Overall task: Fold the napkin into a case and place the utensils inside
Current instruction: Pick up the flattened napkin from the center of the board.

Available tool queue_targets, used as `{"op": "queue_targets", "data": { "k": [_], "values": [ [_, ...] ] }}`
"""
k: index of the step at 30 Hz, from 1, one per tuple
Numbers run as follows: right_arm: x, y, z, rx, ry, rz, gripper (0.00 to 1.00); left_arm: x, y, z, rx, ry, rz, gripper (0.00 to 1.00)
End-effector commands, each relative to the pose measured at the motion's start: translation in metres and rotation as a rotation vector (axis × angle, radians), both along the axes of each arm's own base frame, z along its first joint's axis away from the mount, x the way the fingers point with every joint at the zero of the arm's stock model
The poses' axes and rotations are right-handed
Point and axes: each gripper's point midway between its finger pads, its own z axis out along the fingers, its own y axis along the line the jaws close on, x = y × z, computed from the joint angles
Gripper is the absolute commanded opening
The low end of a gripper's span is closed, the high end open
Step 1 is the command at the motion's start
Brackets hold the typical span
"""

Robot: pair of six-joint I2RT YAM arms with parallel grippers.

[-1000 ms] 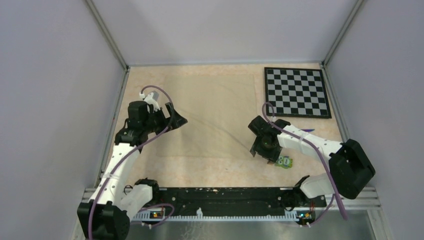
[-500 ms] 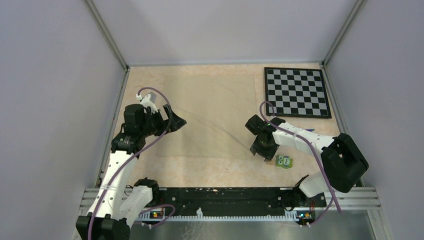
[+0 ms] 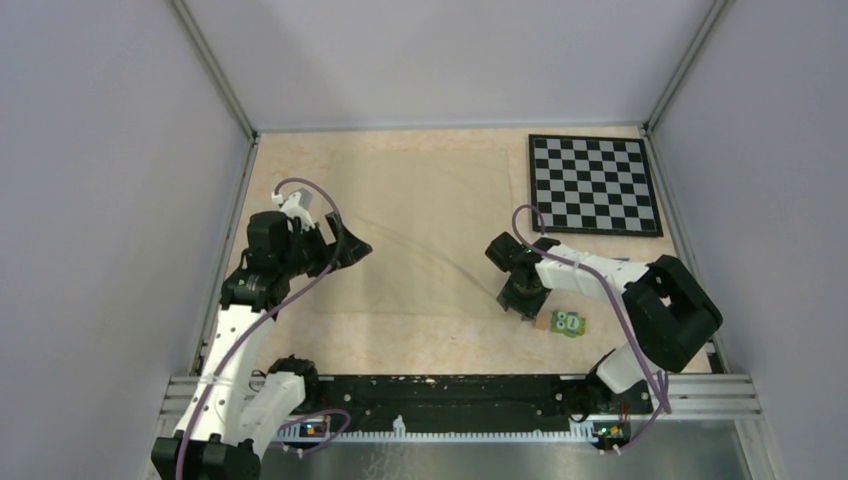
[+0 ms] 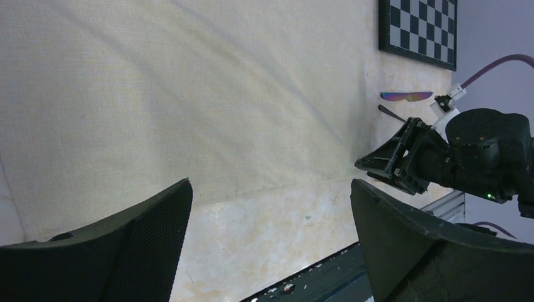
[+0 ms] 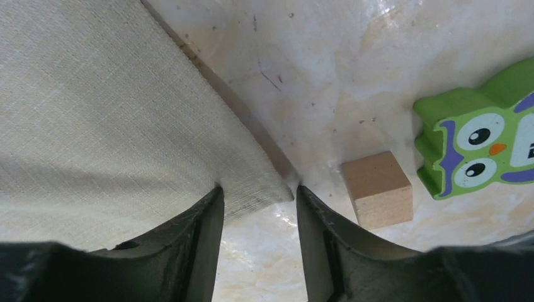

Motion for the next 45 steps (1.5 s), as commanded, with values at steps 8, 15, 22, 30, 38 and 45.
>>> {"op": "queue_targets", "data": {
  "k": [8,15,22,30,38,45],
  "values": [
    [0.002,-0.006,-0.017,-0.064,0.009,0.011,0.20,0.005,0.036,-0.021,0.082,0.197,0.271,0.99],
    [0.011,-0.008,-0.005,-0.055,-0.060,0.013,0.00,-0.016,0.073,-0.077,0.198,0.504,0.550,0.98],
    [0.015,0.017,-0.007,0.094,-0.095,0.029,0.00,-0.049,0.091,-0.134,0.213,0.793,0.867,0.81],
    [0.016,0.027,-0.009,0.129,-0.087,0.062,0.00,-0.041,0.101,-0.157,0.300,0.885,0.931,0.55],
    [0.014,0.025,-0.008,0.145,-0.103,0.054,0.00,-0.031,0.122,-0.170,0.319,0.846,0.978,0.55],
    [0.014,0.024,-0.009,0.150,-0.094,0.041,0.00,-0.030,0.117,-0.184,0.293,0.855,0.957,0.57]
  ]
}}
